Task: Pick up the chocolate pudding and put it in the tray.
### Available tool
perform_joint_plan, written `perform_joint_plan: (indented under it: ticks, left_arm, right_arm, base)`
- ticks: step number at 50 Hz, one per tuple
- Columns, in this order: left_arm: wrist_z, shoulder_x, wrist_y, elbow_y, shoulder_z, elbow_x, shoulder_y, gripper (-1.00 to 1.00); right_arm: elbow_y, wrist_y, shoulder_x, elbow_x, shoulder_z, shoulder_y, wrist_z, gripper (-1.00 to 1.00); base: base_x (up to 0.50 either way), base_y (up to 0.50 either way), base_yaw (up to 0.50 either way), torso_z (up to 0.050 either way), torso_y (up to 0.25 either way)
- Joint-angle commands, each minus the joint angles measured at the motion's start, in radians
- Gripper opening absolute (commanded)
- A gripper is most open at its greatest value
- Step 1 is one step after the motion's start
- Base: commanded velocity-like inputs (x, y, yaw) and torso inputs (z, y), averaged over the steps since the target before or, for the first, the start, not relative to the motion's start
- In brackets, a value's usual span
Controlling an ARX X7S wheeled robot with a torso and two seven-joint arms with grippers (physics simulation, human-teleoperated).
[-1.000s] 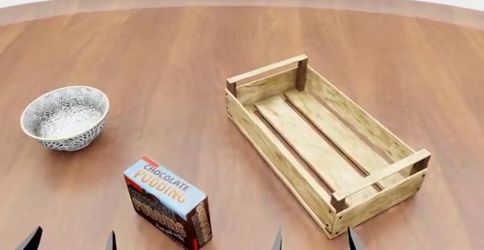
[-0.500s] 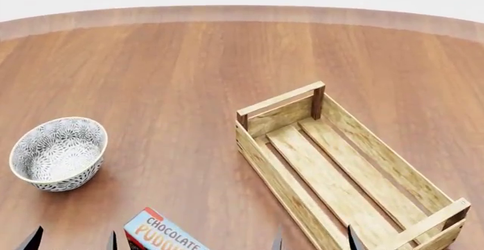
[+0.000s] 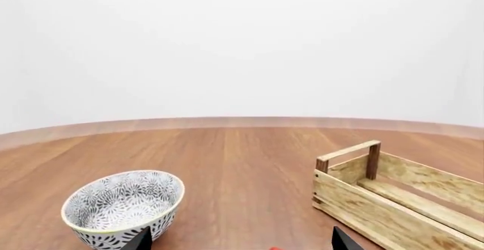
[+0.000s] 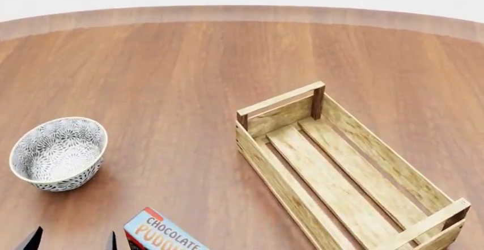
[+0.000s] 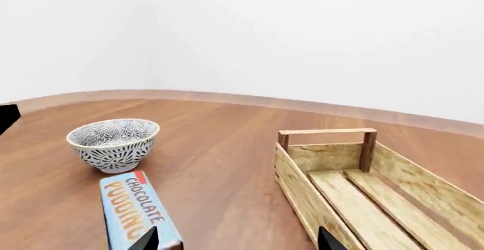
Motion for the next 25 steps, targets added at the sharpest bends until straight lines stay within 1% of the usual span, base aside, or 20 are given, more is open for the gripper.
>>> perform_joint_plan:
  ticks: [1,4,11,16,25]
  left_arm:
    - [-0.010,-0.011,-0.006,0.019,0.003,-0.013,0.005,1.00]
    - [-0.010,-0.013,0.000,0.014,0.005,-0.015,0.005,1.00]
    - [-0.016,-0.016,0.001,0.007,0.013,-0.015,0.001,1.00]
    - [-0.018,-0.018,0.002,0.004,0.019,-0.015,-0.002,1.00]
    - [-0.023,-0.024,-0.003,0.007,0.026,-0.019,-0.003,1.00]
  right_arm:
    - [0.144,-0.143,0.034,0.038,-0.020,-0.039,-0.116,1.00]
    - [0.182,-0.170,0.031,0.005,-0.023,-0.035,-0.108,1.00]
    - [0.237,-0.204,0.016,0.029,-0.036,-0.029,-0.141,1.00]
    - [0.263,-0.188,0.006,0.009,-0.061,-0.011,-0.145,1.00]
    - [0.349,-0.175,-0.033,0.010,-0.097,0.069,-0.175,1.00]
  base:
    - [0.00,0.00,0.00,0.000,0.000]
    - [0.00,0.00,0.00,0.000,0.000]
    - [0.00,0.00,0.00,0.000,0.000]
    - [0.00,0.00,0.00,0.000,0.000]
    - [0.00,0.00,0.00,0.000,0.000]
